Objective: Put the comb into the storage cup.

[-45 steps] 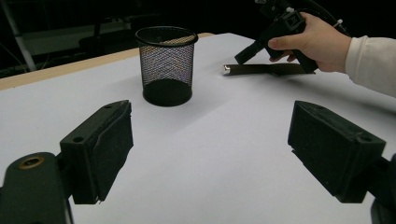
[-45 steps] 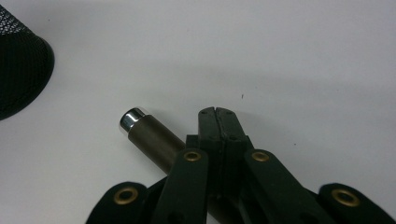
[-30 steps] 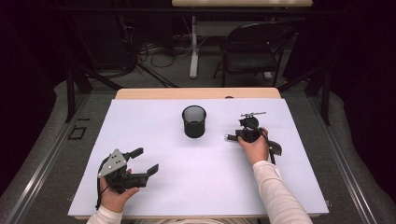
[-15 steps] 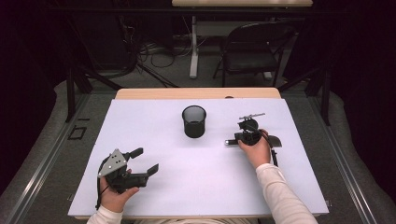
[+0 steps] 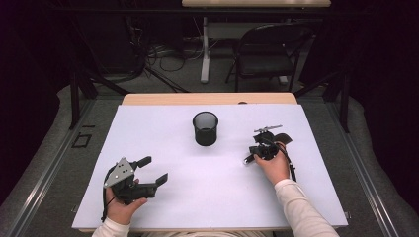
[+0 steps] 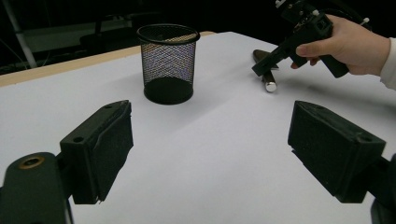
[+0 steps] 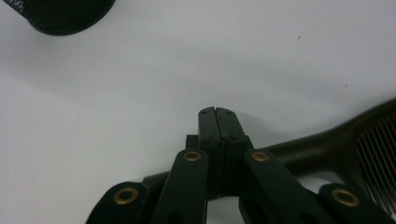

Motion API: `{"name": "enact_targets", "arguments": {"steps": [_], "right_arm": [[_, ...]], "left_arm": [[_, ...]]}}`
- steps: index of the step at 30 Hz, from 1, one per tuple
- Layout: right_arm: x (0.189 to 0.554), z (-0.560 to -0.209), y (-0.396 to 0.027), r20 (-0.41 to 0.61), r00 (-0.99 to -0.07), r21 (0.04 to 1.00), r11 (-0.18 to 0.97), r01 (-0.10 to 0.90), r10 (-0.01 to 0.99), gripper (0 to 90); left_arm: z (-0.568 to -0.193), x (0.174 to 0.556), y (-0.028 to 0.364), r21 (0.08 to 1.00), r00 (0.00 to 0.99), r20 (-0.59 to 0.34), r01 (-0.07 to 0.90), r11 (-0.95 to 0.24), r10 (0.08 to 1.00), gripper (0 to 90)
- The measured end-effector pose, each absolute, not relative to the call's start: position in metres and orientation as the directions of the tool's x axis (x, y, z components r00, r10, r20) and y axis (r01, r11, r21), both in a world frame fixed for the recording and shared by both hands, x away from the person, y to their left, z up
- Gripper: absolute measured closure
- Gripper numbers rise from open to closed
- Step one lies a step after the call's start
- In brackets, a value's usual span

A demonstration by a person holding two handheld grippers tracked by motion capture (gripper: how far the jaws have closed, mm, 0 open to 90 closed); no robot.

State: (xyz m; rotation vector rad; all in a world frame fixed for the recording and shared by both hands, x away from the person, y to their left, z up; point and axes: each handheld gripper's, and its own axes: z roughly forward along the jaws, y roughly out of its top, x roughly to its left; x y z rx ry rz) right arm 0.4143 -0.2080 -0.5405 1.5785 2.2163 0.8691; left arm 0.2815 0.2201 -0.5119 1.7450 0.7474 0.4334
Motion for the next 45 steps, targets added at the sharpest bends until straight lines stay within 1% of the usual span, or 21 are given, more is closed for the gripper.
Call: {"name": "enact_targets", "arguments": {"steps": [5, 19, 45], "right_arm": [[0.404, -0.54, -0.213, 0.113, -0.367, 0.615, 0.225, 0.756, 0.923, 90.0], [0.39, -0.541, -0.227, 0.133, -0.362, 0.623, 0.206, 0.755, 0.923, 90.0], [0.382, -0.542, -0.25, 0.14, -0.325, 0.627, 0.171, 0.76, 0.935, 90.0]], "left_arm": [[-0.512, 0.281, 0.22, 0.95, 0.73, -0.085, 0.264, -0.165, 0.678, 14.1], [-0.512, 0.281, 0.22, 0.95, 0.728, -0.084, 0.265, -0.166, 0.68, 14.1], [-0.512, 0.281, 0.219, 0.95, 0.73, -0.083, 0.264, -0.169, 0.678, 14.1]]}}
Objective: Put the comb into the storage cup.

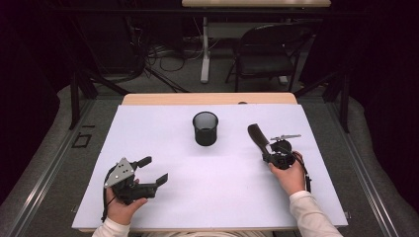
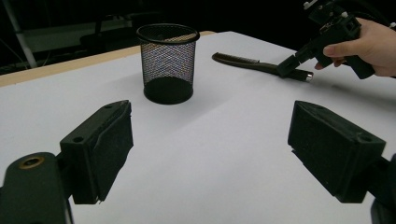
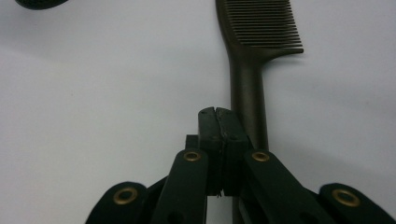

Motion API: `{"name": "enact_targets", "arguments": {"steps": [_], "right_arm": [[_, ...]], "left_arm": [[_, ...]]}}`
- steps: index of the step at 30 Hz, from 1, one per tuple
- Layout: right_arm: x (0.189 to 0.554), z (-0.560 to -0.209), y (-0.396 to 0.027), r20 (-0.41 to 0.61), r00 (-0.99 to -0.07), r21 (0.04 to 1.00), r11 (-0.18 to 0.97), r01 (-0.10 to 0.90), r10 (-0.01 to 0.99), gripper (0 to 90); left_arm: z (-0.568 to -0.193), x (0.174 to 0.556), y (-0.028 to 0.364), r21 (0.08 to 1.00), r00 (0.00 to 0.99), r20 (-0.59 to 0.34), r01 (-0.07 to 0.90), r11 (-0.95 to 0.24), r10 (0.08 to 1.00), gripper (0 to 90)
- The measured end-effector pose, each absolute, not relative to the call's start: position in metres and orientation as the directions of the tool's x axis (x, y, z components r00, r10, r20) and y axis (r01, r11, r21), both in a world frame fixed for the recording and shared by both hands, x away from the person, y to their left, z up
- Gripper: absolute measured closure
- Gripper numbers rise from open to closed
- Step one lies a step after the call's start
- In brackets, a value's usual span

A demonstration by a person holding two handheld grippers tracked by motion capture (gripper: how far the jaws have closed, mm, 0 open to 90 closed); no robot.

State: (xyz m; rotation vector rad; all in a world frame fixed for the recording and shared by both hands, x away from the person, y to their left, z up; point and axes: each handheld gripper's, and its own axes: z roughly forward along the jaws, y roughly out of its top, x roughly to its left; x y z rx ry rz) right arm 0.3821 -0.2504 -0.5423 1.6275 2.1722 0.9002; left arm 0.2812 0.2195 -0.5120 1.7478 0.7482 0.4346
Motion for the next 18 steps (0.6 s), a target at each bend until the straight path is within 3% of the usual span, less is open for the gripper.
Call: {"name": "enact_targets", "arguments": {"steps": [10, 18], "right_arm": [[0.3821, -0.5426, -0.2543, 0.142, -0.318, 0.629, 0.163, 0.76, 0.937, 90.0], [0.3785, -0.5364, -0.2578, 0.184, -0.332, 0.663, 0.133, 0.737, 0.925, 84.0]], "left_arm": [[-0.5122, 0.2814, 0.2194, 0.95, 0.731, -0.082, 0.263, -0.169, 0.677, 14.1], [-0.5122, 0.2815, 0.2194, 0.95, 0.732, -0.08, 0.261, -0.17, 0.676, 14.1]]}}
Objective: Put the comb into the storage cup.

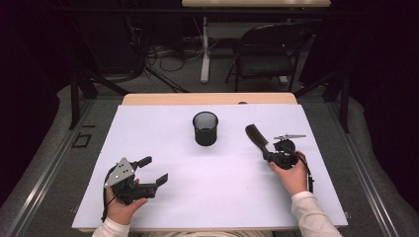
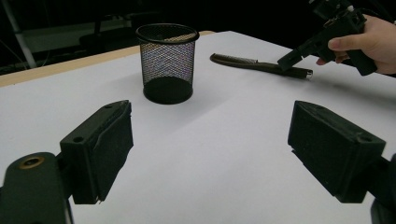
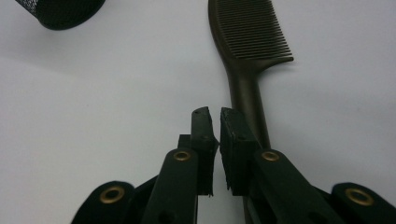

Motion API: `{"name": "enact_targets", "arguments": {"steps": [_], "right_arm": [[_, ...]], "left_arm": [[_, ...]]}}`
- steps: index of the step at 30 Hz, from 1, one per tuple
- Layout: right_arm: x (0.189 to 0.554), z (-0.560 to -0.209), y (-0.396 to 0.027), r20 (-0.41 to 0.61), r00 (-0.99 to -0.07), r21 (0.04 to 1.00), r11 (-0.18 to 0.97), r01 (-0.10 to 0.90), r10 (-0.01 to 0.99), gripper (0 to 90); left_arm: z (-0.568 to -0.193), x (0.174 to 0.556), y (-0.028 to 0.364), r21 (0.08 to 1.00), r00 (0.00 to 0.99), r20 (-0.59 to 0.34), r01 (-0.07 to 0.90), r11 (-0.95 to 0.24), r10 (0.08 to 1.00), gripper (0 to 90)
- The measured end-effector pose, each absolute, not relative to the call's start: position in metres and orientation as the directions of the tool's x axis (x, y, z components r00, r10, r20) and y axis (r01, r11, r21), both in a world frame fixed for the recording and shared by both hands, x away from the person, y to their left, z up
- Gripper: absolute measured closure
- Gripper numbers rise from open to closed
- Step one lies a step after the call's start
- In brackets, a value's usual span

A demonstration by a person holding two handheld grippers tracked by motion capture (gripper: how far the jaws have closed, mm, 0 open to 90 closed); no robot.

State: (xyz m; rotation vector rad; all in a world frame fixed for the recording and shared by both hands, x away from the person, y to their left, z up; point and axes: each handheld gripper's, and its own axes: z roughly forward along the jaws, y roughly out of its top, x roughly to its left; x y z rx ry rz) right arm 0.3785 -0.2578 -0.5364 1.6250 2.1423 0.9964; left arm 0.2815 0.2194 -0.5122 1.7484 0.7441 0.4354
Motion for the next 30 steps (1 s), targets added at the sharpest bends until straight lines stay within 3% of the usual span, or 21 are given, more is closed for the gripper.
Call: {"name": "enact_targets", "arguments": {"steps": [7, 20, 25, 30], "right_arm": [[0.3773, -0.5334, -0.2606, 0.191, -0.331, 0.681, 0.118, 0.723, 0.924, 78.4], [0.3796, -0.5309, -0.2605, 0.122, -0.36, 0.724, 0.165, 0.67, 0.925, 47.3], [0.3814, -0.534, -0.2599, 0.114, -0.373, 0.745, 0.169, 0.645, 0.921, 41.7], [0.3855, -0.5305, -0.2572, 0.083, -0.373, 0.704, 0.21, 0.678, 0.924, 36.7]], "left_arm": [[-0.5123, 0.2817, 0.2192, 0.949, 0.733, -0.078, 0.263, -0.175, 0.675, 14.2], [-0.5129, 0.2821, 0.2186, 0.948, 0.732, -0.085, 0.267, -0.171, 0.676, 14.2], [-0.5131, 0.2824, 0.2186, 0.947, 0.731, -0.087, 0.272, -0.173, 0.677, 14.2], [-0.5133, 0.2826, 0.2183, 0.946, 0.732, -0.087, 0.274, -0.175, 0.676, 14.2]]}}
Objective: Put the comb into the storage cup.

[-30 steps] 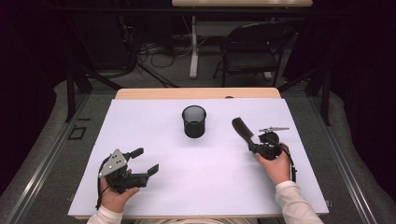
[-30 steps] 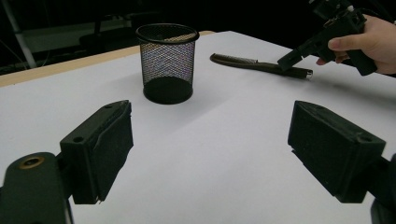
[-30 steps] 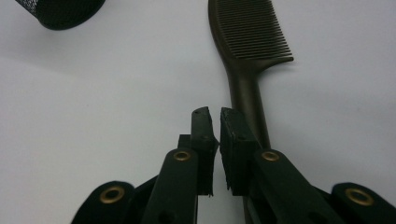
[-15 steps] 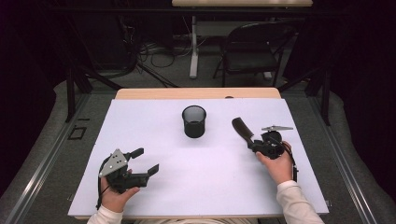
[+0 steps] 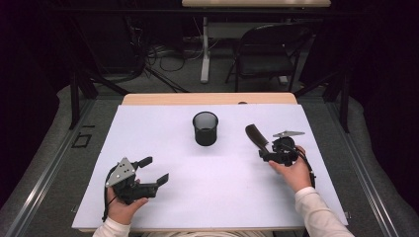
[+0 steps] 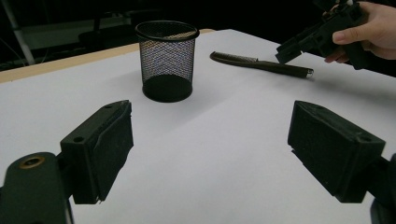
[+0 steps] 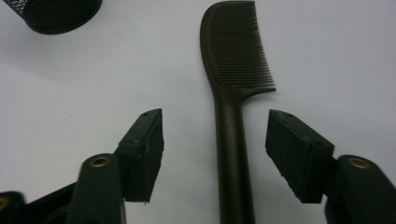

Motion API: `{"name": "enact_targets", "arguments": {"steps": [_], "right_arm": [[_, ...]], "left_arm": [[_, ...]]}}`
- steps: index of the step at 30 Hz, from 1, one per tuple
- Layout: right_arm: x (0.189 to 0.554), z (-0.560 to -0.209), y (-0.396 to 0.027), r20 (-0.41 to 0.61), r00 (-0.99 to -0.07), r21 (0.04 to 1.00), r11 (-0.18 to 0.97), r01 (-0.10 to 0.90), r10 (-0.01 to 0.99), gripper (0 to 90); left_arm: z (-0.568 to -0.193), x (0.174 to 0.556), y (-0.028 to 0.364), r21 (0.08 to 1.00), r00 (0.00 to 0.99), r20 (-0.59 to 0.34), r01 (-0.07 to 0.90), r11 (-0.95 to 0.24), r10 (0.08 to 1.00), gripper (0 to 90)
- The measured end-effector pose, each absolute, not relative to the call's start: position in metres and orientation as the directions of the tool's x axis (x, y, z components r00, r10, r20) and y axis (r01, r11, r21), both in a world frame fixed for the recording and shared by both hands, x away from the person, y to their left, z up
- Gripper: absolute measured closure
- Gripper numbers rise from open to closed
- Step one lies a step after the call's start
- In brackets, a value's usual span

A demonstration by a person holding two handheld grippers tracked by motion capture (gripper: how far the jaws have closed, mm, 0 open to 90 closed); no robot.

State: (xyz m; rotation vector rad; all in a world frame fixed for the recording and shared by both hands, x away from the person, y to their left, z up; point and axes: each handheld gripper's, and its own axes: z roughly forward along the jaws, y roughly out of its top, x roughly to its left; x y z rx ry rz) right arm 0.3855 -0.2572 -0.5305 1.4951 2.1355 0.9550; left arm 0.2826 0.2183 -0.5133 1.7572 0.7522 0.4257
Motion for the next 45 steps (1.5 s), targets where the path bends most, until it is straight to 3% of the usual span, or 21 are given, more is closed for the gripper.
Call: {"name": "enact_targets", "arguments": {"steps": [13, 17, 25, 45], "right_arm": [[0.4, -0.506, -0.252, -0.025, -0.399, 0.609, 0.33, 0.721, 0.917, 22.4], [0.405, -0.5, -0.257, -0.014, -0.386, 0.581, 0.322, 0.748, 0.923, 15.2], [0.413, -0.492, -0.261, 0.004, -0.369, 0.558, 0.304, 0.772, 0.929, 11.2], [0.43, -0.493, -0.246, -0.058, -0.413, 0.458, 0.391, 0.798, 0.909, 15.5]], "left_arm": [[-0.513, 0.282, 0.218, 0.946, 0.733, -0.086, 0.272, -0.176, 0.675, 14.2], [-0.513, 0.282, 0.218, 0.945, 0.733, -0.086, 0.274, -0.177, 0.675, 14.2], [-0.513, 0.282, 0.218, 0.946, 0.735, -0.087, 0.272, -0.175, 0.673, 14.2], [-0.513, 0.282, 0.218, 0.946, 0.737, -0.084, 0.271, -0.178, 0.671, 14.2]]}}
